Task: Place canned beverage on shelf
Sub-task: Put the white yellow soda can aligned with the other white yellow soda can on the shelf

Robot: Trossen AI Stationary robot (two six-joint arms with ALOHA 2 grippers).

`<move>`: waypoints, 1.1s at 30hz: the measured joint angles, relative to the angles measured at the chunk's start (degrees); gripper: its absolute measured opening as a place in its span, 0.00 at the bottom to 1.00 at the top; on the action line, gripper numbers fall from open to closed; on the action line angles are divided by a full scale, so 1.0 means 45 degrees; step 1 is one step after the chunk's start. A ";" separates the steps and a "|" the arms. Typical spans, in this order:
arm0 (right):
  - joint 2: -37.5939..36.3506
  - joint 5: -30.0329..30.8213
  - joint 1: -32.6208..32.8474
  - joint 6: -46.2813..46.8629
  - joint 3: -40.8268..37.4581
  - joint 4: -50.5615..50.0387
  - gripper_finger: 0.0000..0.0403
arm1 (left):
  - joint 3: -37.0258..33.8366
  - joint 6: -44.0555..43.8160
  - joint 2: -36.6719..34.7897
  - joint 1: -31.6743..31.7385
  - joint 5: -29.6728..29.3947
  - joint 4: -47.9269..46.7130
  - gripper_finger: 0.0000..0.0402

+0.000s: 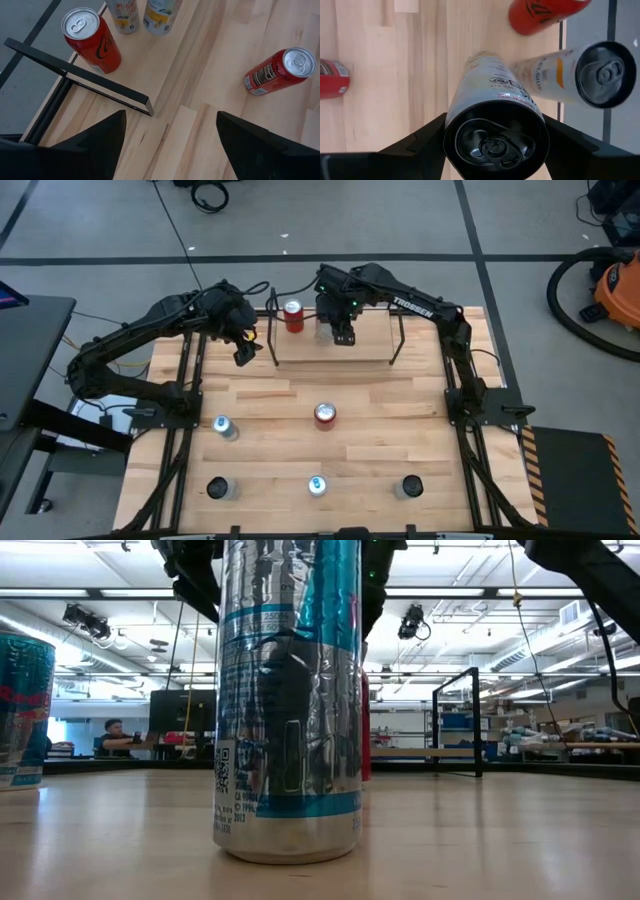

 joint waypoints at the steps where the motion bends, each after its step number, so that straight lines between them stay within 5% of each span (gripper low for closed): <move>1: 0.0000 0.0011 -0.0003 0.0000 0.0000 -0.0011 0.67 | 0.0000 0.0000 0.0000 -0.0001 0.0004 0.0000 0.78; 33: 0.0408 -0.0174 -0.0010 -0.0618 -0.0767 0.0710 0.68 | 0.0000 0.0005 0.0000 0.0001 0.0001 -0.0076 0.78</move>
